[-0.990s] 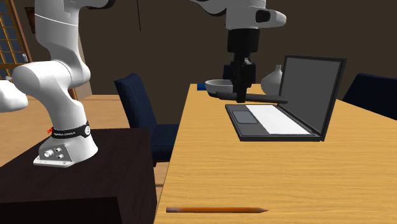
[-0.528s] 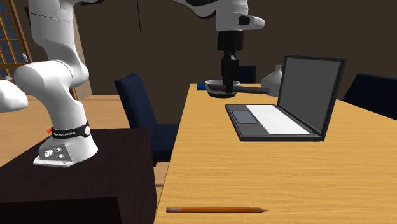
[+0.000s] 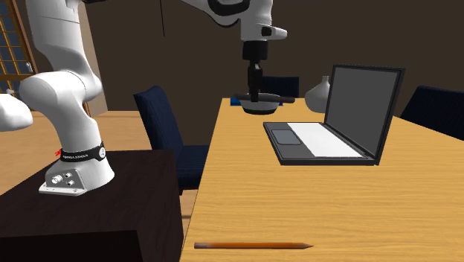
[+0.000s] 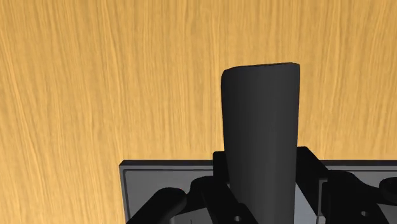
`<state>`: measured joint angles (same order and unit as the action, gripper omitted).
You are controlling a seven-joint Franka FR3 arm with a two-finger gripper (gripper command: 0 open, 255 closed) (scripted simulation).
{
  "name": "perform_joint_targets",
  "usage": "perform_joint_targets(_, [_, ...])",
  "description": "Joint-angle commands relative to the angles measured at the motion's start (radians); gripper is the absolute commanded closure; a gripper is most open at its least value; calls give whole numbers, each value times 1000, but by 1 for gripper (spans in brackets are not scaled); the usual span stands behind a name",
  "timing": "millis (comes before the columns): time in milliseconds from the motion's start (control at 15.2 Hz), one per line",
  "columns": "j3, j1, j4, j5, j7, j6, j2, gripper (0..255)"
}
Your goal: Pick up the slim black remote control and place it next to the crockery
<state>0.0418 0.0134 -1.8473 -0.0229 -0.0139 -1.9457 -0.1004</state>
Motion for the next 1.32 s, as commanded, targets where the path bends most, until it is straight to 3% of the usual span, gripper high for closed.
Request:
perform_joint_targets(0, [-20,-25,-23,-3,47,-2,20,255])
perform_joint_targets(858, [-156,-181,-34,-11,342,4,29,255])
perform_joint_targets(1254, [-156,-181,-91,-15,346,-72,9,255])
